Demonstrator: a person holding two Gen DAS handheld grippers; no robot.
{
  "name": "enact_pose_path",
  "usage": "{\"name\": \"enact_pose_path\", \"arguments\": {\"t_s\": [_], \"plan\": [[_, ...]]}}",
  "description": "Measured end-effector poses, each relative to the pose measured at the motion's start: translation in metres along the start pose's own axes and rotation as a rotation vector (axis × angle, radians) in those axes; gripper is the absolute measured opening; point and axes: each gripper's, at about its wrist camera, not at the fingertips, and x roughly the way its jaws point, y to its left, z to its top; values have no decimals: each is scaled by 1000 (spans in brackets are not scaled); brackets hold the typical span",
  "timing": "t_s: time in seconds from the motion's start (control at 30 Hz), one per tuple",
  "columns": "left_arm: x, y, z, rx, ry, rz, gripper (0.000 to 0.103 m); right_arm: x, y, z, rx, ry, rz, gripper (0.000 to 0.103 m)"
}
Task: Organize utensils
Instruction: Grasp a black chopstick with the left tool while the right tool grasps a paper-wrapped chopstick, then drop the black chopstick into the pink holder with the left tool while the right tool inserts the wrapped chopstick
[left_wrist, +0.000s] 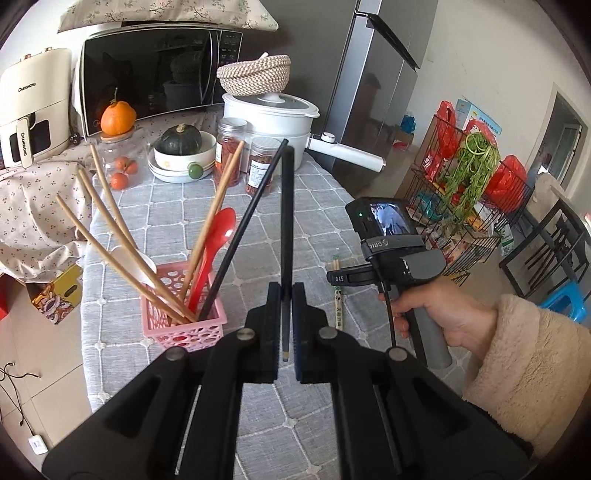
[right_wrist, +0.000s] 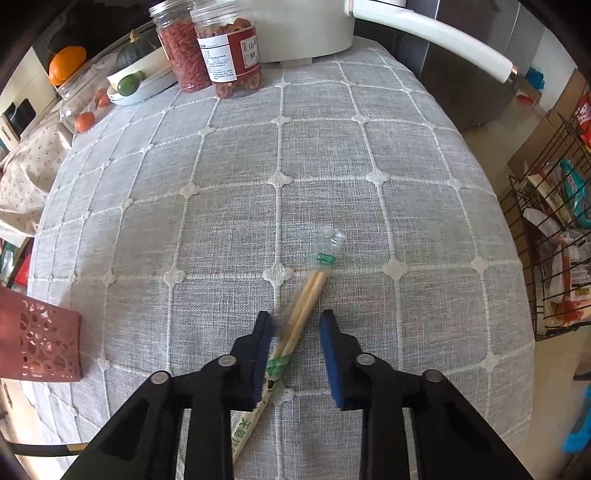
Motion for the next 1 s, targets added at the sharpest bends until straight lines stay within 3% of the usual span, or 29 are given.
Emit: {"name": "enact_pose_path", "arguments": {"t_s": [0.07, 0.17, 0.67, 1.0], "plan": [[-4, 1, 2, -3, -14, 4, 6, 0, -1, 0, 8, 4, 21, 10], [-15, 5, 6, -15, -44, -1, 6, -6, -6, -1, 28, -6, 30, 5], [-88, 36, 30, -98, -275, 23, 6, -124, -44, -8, 106, -309, 244, 5], [-82, 51, 29, -102, -318, 142, 6, -151, -20, -14, 42, -371, 309, 5]]}}
